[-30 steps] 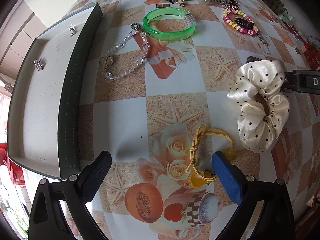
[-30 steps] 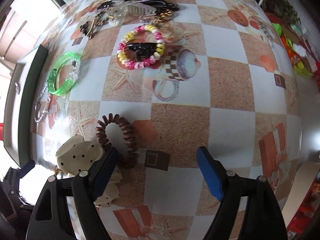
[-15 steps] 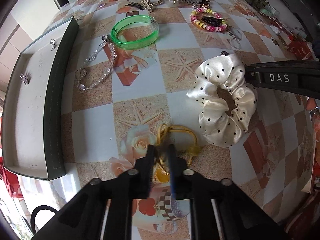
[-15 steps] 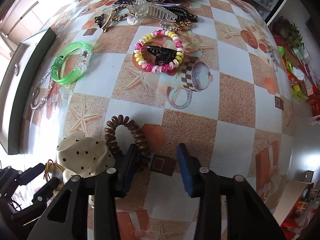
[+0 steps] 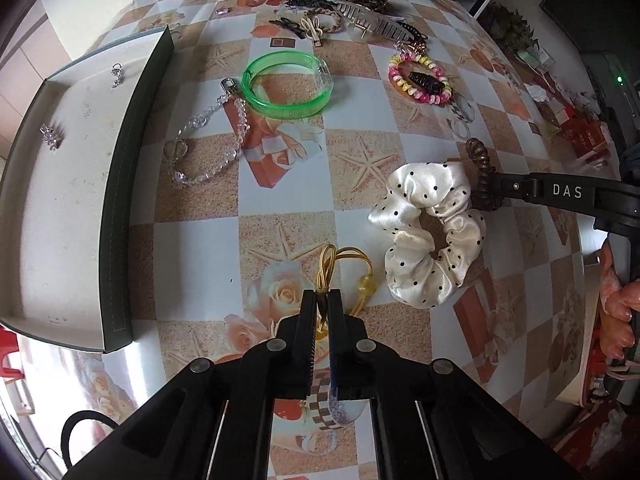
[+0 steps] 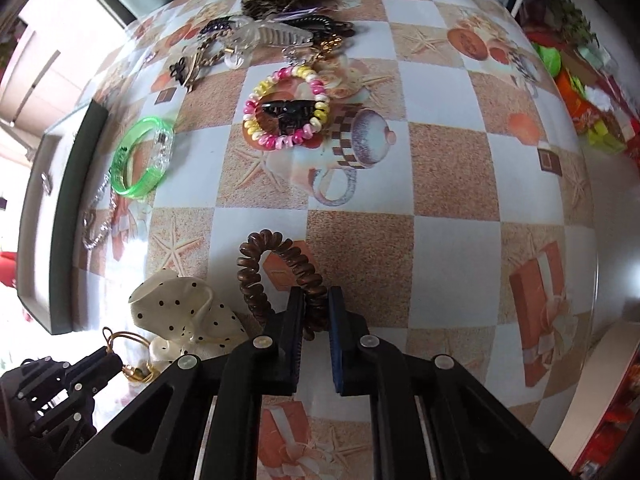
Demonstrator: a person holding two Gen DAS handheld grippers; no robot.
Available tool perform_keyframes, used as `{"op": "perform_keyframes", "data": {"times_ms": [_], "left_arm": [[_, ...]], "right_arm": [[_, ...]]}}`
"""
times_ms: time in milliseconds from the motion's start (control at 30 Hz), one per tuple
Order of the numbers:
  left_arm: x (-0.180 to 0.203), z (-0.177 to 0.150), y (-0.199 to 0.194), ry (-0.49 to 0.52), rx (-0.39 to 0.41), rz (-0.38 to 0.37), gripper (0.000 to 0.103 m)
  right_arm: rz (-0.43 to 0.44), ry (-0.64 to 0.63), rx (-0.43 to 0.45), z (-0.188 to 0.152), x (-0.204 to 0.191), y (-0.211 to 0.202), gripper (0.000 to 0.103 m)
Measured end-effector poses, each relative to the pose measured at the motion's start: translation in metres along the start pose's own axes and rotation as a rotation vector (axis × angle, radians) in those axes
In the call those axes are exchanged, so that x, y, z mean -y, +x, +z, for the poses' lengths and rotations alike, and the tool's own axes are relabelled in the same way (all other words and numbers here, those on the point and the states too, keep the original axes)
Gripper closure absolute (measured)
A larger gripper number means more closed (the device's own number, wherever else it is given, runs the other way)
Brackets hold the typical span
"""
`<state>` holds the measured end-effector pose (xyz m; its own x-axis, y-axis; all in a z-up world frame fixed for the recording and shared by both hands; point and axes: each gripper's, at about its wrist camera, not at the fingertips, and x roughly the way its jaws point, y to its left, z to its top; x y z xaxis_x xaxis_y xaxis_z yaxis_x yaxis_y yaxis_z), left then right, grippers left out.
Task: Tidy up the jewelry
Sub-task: 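Grasp the yellow beaded hair tie with the left gripper while the right gripper grasps the brown coiled tie, then carry both hair ties into the white tray and open both grippers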
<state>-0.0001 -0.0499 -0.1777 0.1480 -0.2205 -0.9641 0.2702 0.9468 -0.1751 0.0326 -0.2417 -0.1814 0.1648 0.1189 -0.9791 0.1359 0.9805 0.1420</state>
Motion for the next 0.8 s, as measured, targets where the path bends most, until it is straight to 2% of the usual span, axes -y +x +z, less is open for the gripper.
{"op": "perform_keyframes", "data": {"times_ms": [367,800], "left_arm": [[-0.014,0.011,-0.030,-0.014,0.062,-0.054,0.095],[-0.045,0.027,-0.076,-0.072,0.162,-0.052,0.095]], "right_arm": [[0.041,0.046,0.017,0.008,0.012,-0.025,0.090],[0.083,-0.025,0.068,0.040,-0.030,-0.052,0.090]]}}
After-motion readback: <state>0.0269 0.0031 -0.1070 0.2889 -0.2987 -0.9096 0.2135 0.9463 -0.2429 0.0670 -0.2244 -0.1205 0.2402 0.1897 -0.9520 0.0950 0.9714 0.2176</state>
